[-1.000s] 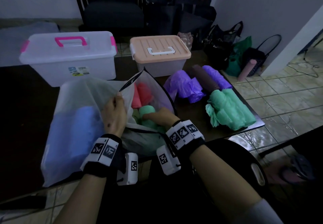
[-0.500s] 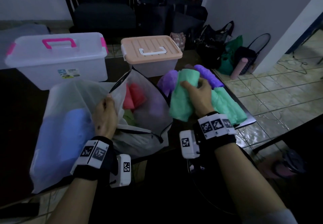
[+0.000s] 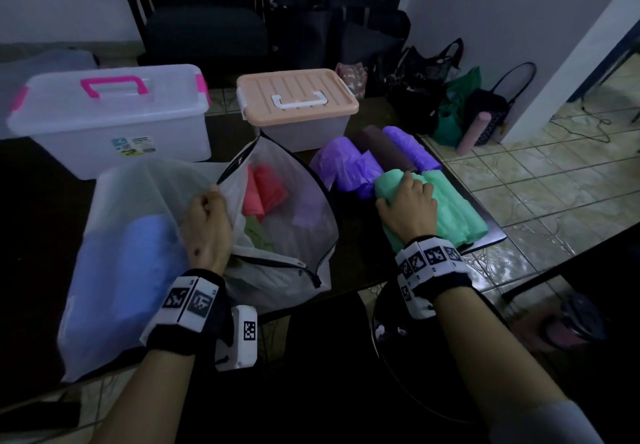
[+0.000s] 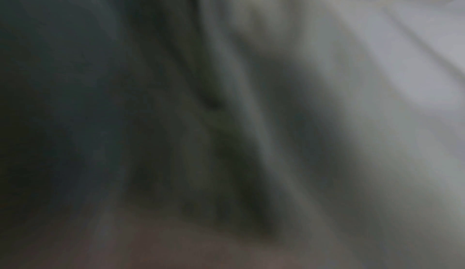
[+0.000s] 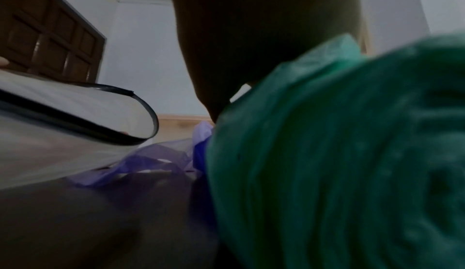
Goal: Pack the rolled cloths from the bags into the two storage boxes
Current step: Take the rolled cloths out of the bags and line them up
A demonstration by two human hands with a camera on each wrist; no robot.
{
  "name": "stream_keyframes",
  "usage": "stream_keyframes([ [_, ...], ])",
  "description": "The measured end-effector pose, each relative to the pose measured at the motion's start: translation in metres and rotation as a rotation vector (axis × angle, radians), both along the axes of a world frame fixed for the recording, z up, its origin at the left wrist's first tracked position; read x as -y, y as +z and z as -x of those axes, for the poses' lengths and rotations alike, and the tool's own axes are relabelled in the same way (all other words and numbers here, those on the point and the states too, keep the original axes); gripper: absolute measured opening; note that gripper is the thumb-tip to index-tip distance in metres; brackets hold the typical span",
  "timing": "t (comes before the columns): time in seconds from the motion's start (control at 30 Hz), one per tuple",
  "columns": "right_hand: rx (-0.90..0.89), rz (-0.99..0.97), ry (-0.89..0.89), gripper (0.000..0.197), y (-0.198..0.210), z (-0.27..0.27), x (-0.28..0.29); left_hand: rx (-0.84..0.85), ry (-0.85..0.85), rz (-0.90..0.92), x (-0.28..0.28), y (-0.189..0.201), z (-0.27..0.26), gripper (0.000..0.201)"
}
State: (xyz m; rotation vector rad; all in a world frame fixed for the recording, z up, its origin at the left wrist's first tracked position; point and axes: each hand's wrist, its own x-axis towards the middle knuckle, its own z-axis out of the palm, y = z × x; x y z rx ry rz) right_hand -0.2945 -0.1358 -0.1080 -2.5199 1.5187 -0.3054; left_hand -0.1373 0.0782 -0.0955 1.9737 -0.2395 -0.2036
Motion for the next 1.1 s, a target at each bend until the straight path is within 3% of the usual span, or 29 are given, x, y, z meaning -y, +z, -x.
stream_keyframes([
  [0.23,-0.055,-0.049,0.055,0.058,-0.002,0.003,0.001,0.015,-0.015,-0.005,0.0,0.003,0.001,0.038],
  [0.4,-0.171,0.074,0.123,0.069,-0.016,0.0,-0.006,-0.004,-0.015,0.023,0.001,0.003,0.002,0.038],
  [0.57,-0.107,0.075,0.327,0.066,-0.011,-0.01,0.004,-0.006,0.032,0.027,0.001,0.01,0.011,0.027],
  [0.7,-0.234,0.006,0.407,0.058,-0.016,-0.014,0.017,0.011,0.022,0.041,0.003,0.008,0.01,0.042],
  [0.8,-0.207,-0.037,0.423,0.056,-0.02,-0.011,0.026,-0.021,-0.132,-0.079,0.001,0.014,0.004,0.042],
  [0.9,-0.186,-0.048,0.431,0.056,-0.022,-0.01,0.028,0.093,-0.231,-0.245,-0.005,0.03,-0.005,0.029],
  [1.0,-0.214,-0.048,0.428,0.056,-0.022,-0.011,0.025,0.215,-0.002,-0.361,-0.019,0.043,-0.022,0.037],
  [1.1,-0.221,-0.035,0.43,0.056,-0.022,-0.01,0.025,-0.02,0.22,-0.504,-0.041,0.042,-0.04,0.052],
])
